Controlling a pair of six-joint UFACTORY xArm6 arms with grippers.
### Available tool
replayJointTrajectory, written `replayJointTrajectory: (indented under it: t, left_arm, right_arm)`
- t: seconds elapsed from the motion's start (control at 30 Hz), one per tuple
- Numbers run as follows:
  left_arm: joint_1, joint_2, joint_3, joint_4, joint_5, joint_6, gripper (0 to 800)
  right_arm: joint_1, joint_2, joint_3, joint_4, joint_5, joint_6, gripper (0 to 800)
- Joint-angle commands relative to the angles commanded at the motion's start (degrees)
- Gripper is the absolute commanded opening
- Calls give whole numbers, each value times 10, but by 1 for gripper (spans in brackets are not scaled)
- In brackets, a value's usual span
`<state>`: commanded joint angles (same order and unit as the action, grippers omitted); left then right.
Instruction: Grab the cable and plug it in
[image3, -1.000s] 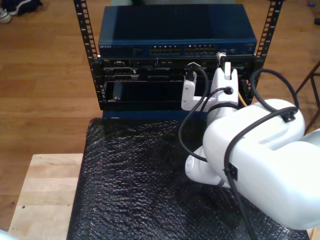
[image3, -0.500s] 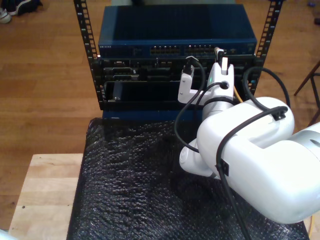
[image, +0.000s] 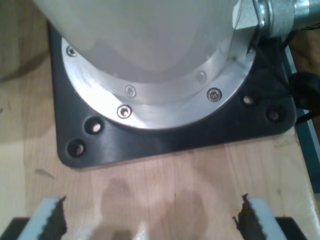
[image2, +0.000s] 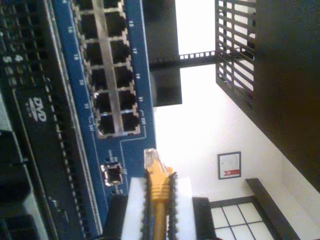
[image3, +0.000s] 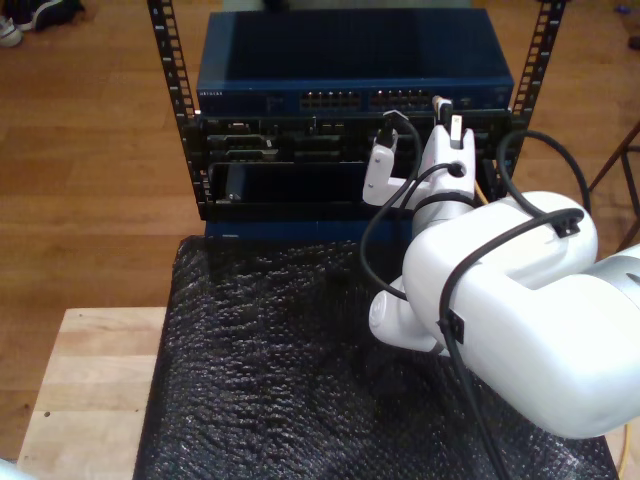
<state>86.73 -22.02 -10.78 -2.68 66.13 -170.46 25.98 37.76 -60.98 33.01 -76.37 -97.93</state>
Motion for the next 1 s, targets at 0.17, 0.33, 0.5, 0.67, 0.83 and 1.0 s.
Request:
replayJointTrajectory:
  t: [0.17, 0.33, 0.5, 0.67, 0.83, 1.0]
  left_arm:
    - [0, 0, 0, 0, 0, 0, 800]
    - [0, 0, 0, 0, 0, 0, 800]
    - [0, 0, 0, 0, 0, 0, 800]
    - [0, 0, 0, 0, 0, 0, 800]
    - [0, 0, 0, 0, 0, 0, 800]
    - [0, 0, 0, 0, 0, 0, 800]
  right_arm:
    - [-2, 1, 10, -41, 3, 24, 0]
    - [-9, 0, 4, -47, 4, 25, 0]
    - [-10, 3, 3, -49, 4, 25, 0]
    - [-10, 9, 1, -49, 4, 24, 0]
    - [-10, 22, -22, -50, 5, 24, 0]
    - [-15, 33, -42, -50, 6, 24, 0]
